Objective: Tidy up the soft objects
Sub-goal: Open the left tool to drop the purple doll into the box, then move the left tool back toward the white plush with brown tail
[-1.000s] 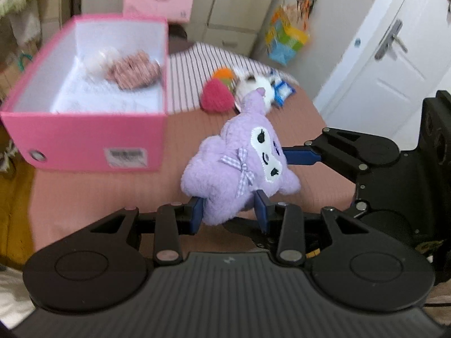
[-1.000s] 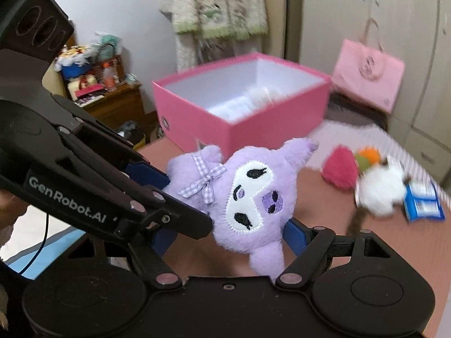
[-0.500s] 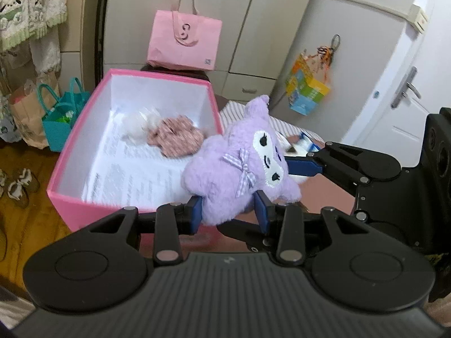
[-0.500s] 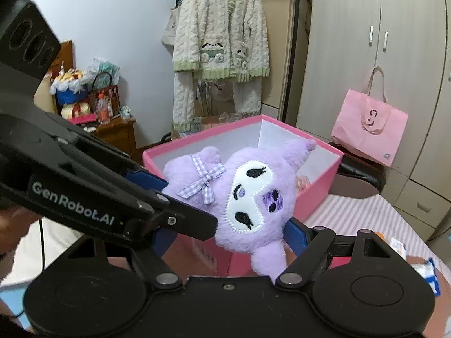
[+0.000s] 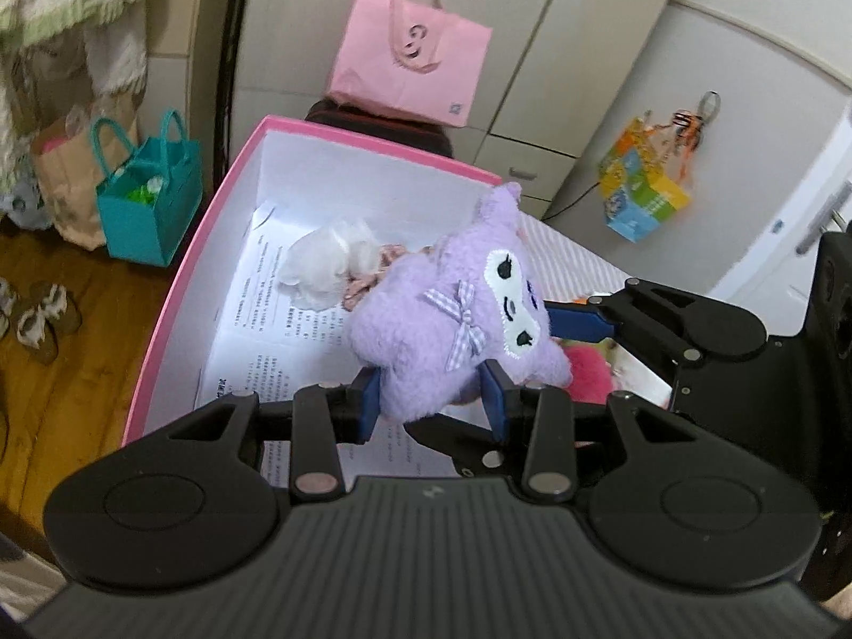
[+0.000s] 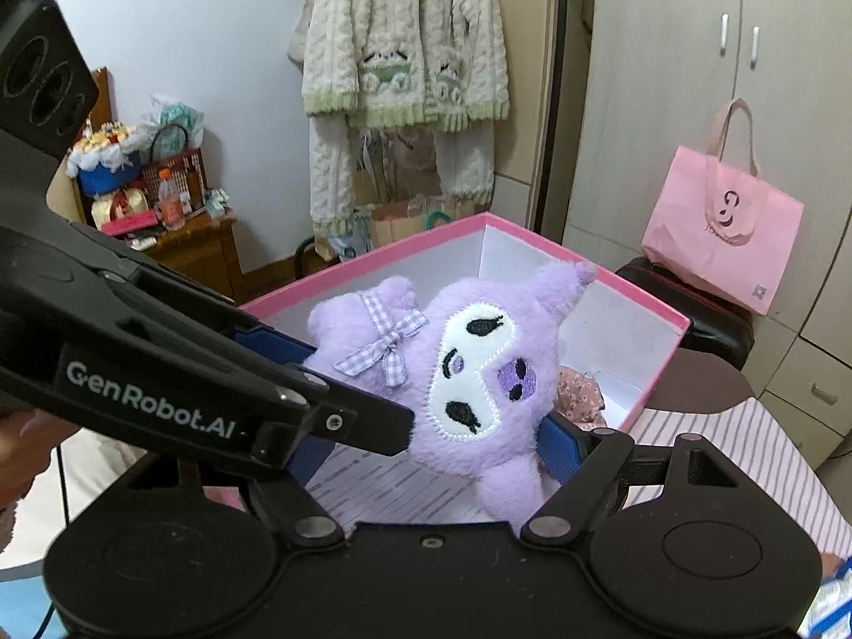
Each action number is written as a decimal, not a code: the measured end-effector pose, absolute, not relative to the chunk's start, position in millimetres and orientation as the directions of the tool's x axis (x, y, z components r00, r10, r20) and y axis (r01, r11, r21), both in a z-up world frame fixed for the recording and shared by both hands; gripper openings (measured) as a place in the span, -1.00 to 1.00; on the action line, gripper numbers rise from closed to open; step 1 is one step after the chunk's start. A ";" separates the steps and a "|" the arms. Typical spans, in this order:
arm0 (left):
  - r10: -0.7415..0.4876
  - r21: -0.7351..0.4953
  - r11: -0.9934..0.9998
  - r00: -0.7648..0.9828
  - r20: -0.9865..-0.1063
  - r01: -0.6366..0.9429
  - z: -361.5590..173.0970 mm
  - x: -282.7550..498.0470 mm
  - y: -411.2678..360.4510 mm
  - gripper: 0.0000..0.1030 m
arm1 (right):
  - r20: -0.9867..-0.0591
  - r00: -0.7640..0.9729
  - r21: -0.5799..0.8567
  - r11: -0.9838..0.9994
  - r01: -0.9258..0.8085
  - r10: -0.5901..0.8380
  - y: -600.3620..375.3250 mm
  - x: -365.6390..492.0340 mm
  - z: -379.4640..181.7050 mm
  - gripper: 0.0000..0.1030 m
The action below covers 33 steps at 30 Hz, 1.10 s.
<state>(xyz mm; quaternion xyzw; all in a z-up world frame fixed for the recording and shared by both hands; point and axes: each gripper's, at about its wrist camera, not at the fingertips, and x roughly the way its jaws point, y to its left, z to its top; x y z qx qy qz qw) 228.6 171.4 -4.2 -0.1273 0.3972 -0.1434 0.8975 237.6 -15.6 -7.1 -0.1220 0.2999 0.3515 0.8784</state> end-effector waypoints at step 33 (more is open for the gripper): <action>-0.330 -0.219 0.944 0.715 -0.617 0.246 30.9 175.1 154.9 0.29 | -0.658 0.568 -0.110 0.683 -0.722 0.494 -35.9 233.4 1.2 0.68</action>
